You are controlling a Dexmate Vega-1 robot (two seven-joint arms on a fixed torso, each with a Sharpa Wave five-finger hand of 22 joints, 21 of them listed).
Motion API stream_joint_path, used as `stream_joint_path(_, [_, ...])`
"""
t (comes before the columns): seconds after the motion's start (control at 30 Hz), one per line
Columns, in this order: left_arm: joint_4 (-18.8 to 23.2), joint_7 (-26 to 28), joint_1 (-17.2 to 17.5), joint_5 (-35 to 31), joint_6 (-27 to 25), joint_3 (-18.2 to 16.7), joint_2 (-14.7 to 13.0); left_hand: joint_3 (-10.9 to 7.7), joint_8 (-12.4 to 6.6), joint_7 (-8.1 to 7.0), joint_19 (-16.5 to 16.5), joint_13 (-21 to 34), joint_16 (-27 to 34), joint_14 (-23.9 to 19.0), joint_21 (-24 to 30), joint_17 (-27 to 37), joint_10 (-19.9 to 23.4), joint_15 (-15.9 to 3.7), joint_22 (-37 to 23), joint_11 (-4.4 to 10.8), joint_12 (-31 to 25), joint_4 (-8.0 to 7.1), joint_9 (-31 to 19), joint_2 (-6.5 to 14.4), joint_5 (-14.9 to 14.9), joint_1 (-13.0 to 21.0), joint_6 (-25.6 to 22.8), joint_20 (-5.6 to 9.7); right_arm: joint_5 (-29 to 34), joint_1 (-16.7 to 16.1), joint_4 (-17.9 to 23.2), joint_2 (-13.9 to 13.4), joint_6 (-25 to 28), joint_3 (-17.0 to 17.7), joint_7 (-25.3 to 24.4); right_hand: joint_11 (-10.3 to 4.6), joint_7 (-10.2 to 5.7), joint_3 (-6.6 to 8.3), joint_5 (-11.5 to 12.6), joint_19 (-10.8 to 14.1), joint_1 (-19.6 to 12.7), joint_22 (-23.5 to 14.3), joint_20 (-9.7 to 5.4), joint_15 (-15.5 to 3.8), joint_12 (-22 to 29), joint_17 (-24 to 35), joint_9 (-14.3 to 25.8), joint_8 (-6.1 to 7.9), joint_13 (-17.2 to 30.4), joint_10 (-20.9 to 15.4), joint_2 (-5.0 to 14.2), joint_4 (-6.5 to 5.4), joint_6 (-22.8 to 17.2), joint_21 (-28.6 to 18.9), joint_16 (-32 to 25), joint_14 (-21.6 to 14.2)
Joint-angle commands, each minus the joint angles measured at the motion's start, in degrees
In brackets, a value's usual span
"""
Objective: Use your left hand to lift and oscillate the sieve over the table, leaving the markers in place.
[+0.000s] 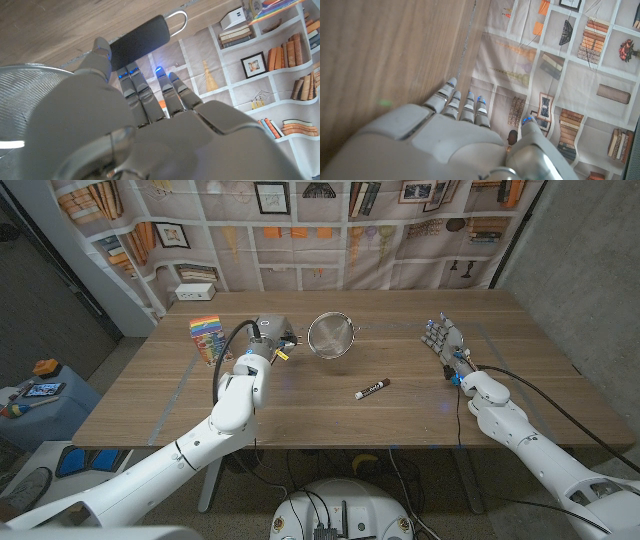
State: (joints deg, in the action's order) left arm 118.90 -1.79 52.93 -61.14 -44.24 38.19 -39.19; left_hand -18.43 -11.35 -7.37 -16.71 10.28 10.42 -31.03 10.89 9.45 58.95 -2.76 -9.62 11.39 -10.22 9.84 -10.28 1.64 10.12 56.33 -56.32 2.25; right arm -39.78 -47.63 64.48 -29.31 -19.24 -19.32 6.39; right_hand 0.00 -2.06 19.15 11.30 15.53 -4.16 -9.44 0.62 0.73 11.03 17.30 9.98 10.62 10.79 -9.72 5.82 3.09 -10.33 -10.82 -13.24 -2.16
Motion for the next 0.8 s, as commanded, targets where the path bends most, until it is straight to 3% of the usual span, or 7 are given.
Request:
stream_joint_path(0.03, [-0.30,8.26,1.14,5.09,2.01,-1.33,0.37,-0.21,-0.33,-1.65,-0.38,0.27,0.32,-0.64,0.13,0.34,1.79,-9.36,-0.11,1.44,-0.52,-0.21,-0.24,2.77,0.29,1.40,-10.36,2.45,0.03,0.23,-0.31,0.14,-0.01,-0.01,-0.14,0.16,0.20,0.33,0.10,0.00,0.27,-0.19,0.05,0.38,0.16,0.14,0.22,0.22,0.12,-0.50,1.39,0.03,-0.51,0.02,-0.26,0.08])
stream_joint_path(0.8, [-3.22,20.02,0.87,8.64,6.23,-0.69,-0.21,-0.20,-0.31,-1.52,-0.39,0.27,0.36,-1.19,0.11,0.34,1.64,-9.36,-0.11,1.44,-0.47,-0.20,-0.26,2.83,0.28,1.47,-10.27,2.42,-0.15,0.69,-1.06,0.21,0.17,0.13,-0.05,0.13,0.11,0.32,0.09,0.02,0.32,-0.19,0.09,0.38,0.19,0.14,0.22,0.19,0.12,-0.57,1.36,0.00,-0.47,0.02,-0.29,0.06])
